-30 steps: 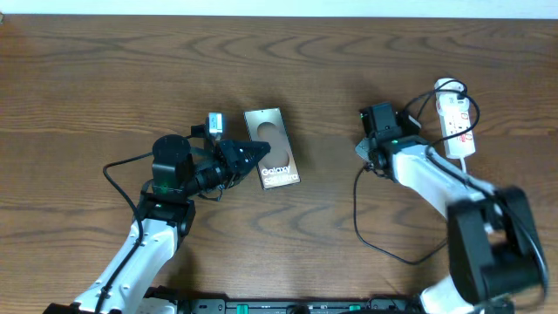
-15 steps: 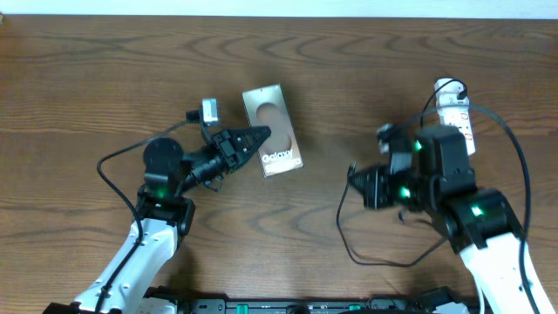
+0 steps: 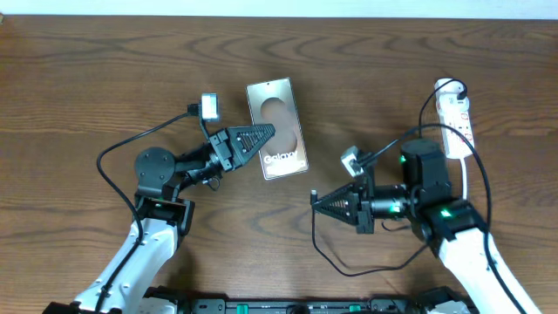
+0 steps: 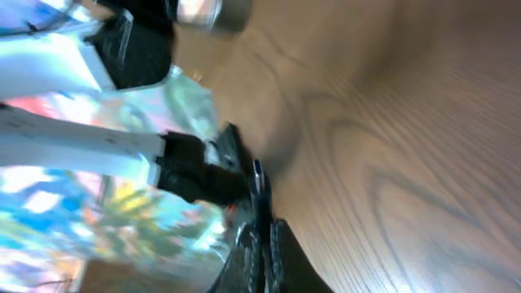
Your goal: Plug charger to phone and switch on socket
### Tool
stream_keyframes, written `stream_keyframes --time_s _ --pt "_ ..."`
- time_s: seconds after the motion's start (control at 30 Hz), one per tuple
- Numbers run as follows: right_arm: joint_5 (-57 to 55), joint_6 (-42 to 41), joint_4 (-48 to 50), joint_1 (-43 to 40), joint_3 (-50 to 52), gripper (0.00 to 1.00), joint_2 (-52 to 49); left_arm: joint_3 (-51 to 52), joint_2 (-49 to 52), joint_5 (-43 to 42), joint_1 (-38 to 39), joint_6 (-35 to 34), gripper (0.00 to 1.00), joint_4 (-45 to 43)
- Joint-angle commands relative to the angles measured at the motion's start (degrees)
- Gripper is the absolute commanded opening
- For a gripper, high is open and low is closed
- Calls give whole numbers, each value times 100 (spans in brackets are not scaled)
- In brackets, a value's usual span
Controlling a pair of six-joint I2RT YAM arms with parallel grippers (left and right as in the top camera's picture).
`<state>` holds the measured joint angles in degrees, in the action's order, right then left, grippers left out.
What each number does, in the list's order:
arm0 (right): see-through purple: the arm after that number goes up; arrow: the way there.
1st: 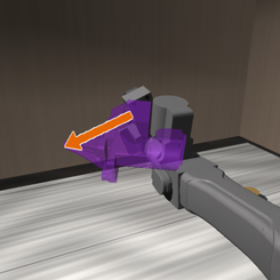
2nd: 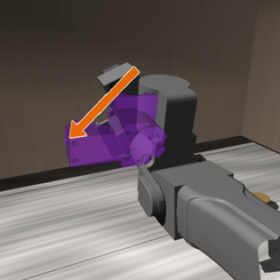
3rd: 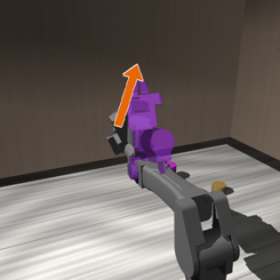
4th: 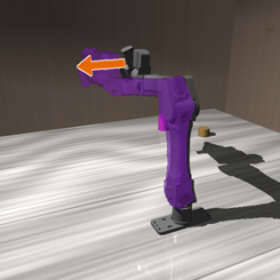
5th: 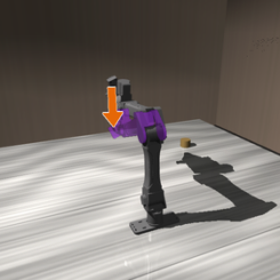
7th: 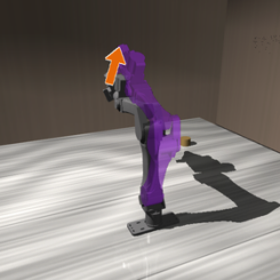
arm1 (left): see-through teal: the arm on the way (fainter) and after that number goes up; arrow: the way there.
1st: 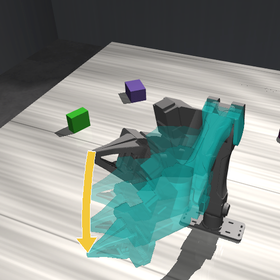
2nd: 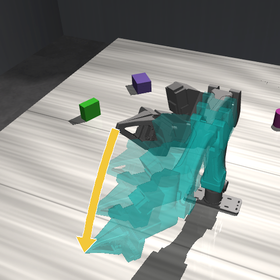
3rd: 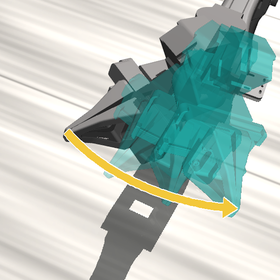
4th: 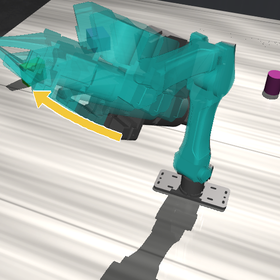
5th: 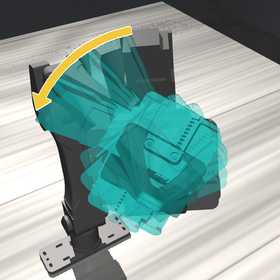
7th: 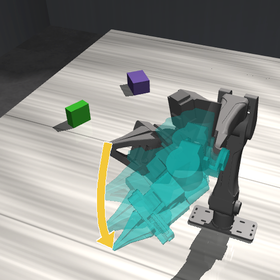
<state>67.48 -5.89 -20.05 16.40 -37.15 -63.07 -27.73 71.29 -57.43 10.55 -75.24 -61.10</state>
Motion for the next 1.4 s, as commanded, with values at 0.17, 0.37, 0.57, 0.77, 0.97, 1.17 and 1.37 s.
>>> stream_keyframes --time_s 0.17,0.37,0.57,0.77,0.97,1.17,1.37 --pt "1257 -695 828 22 17 1 -907 -192 -44 -662 -24 223 8 -240" --pt "1401 -1123 1453 315 15 1 -916 -192 4 -553 -24 431 7 -70" --pt "890 -1683 2002 706 15 1 -916 -192 144 -393 -24 424 7 -70" --pt "695 -1790 2085 726 13 1 -916 -192 170 -354 -24 426 7 -72" --pt "634 -2013 2476 728 13 1 -916 -192 168 -363 -15 289 7 -74" --pt "612 -2048 2505 726 13 1 -918 -190 168 -369 44 251 7 -74" --pt "450 -2297 2509 726 13 1 -918 -192 168 -367 118 249 8 -74"
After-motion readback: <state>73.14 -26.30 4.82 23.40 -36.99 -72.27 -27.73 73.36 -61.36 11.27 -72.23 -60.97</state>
